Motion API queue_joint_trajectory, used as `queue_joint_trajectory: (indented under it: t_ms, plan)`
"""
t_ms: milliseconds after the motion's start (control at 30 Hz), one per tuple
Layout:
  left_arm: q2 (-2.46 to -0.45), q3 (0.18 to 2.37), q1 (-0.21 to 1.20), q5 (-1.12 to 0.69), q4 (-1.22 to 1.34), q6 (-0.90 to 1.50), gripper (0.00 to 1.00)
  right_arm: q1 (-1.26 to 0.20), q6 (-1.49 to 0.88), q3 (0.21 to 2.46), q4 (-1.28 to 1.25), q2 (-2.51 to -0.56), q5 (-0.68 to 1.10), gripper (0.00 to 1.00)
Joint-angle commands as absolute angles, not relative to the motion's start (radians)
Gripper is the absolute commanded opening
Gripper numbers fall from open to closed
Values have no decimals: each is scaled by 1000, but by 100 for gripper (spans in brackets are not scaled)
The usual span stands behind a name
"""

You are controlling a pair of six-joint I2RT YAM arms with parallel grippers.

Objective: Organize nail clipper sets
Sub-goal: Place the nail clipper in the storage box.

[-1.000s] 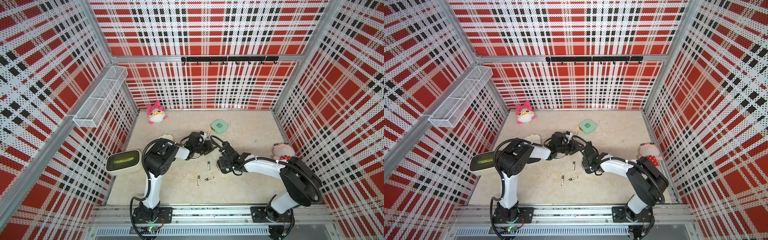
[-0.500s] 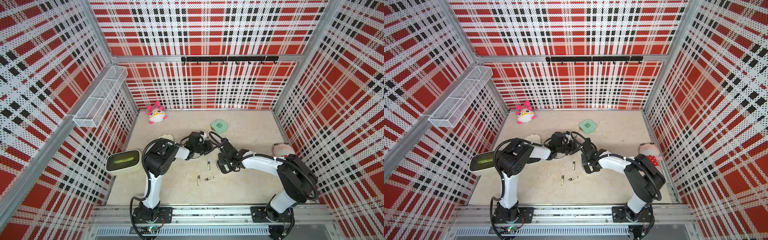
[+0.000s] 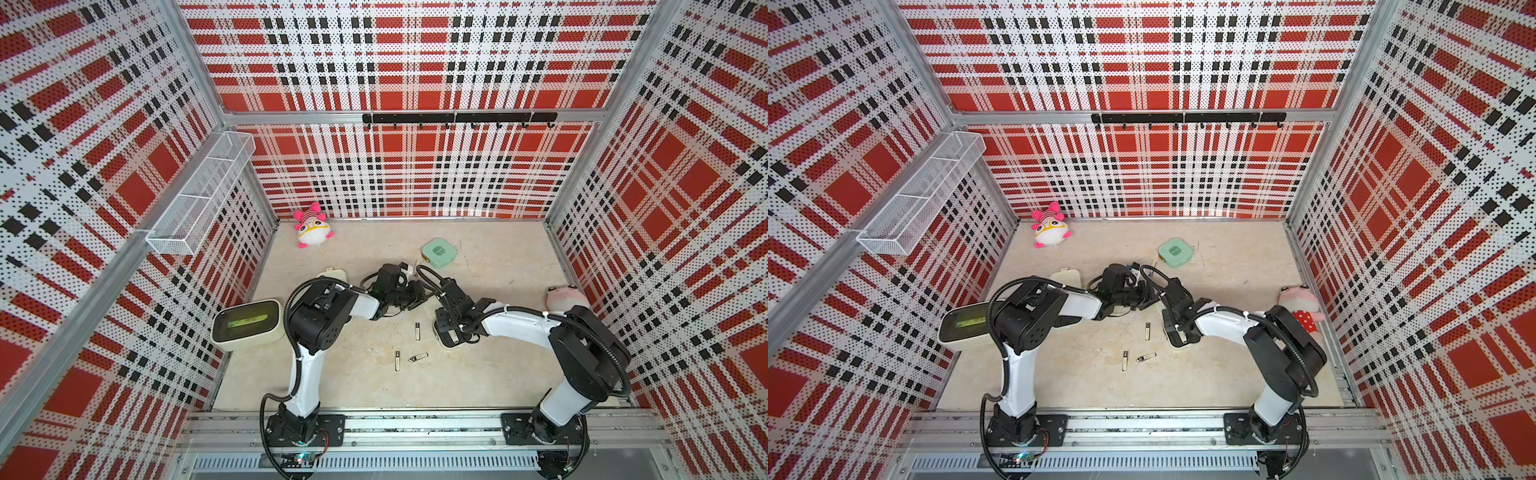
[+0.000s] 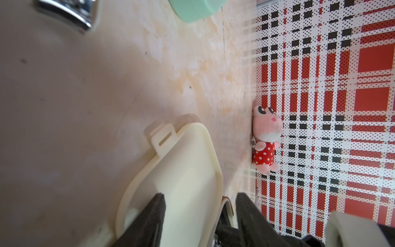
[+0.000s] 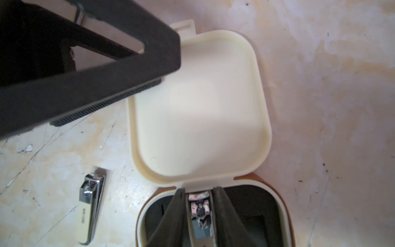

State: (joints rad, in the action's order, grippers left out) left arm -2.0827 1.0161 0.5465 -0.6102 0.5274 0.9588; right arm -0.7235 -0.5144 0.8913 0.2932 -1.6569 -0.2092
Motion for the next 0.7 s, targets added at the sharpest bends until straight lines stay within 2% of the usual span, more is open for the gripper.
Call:
queue_joint_trajectory:
  t_ms: [0,667]
  plan:
    - [-2075,994,546,-607,502,950,58,-722,-504,901,298,-1676,-182,24]
    - [-2079,998,540,-605,502,951,58,-721,-521,777,278,-1636,-151,16]
